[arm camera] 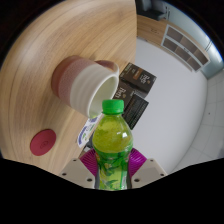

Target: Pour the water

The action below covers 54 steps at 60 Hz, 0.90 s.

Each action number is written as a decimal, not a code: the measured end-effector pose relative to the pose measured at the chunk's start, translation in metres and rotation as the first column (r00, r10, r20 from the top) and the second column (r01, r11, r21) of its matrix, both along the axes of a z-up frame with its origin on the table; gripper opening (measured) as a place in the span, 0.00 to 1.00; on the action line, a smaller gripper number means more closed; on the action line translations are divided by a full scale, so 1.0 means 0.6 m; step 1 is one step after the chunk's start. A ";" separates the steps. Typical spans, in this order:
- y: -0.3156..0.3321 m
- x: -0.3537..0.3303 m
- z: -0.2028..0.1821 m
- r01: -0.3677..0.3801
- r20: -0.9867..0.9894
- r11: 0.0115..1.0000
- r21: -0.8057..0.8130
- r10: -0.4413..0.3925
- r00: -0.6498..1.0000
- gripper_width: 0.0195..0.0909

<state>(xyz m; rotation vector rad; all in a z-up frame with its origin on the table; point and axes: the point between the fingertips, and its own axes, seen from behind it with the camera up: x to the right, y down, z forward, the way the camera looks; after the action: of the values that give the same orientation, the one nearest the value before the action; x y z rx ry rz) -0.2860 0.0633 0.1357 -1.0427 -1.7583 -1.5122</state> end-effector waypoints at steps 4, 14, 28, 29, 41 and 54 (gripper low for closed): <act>-0.007 -0.003 0.002 0.006 -0.052 1.000 -0.010 -0.006 0.999 0.23; -0.031 0.003 0.046 0.048 -0.423 0.999 -0.026 -0.054 0.904 0.25; -0.047 0.037 0.066 0.091 -0.924 0.975 -0.203 -0.221 0.313 0.26; -0.047 0.040 0.066 0.080 -0.938 0.973 -0.216 -0.230 0.260 0.26; -0.032 0.073 -0.003 0.007 -0.907 0.941 -0.340 -0.325 -0.267 0.26; -0.016 0.075 -0.063 -0.037 -0.836 0.939 -0.342 -0.322 -0.444 0.26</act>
<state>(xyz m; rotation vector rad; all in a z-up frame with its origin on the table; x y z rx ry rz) -0.2411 0.0538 0.0978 -1.8686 -0.2340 0.1522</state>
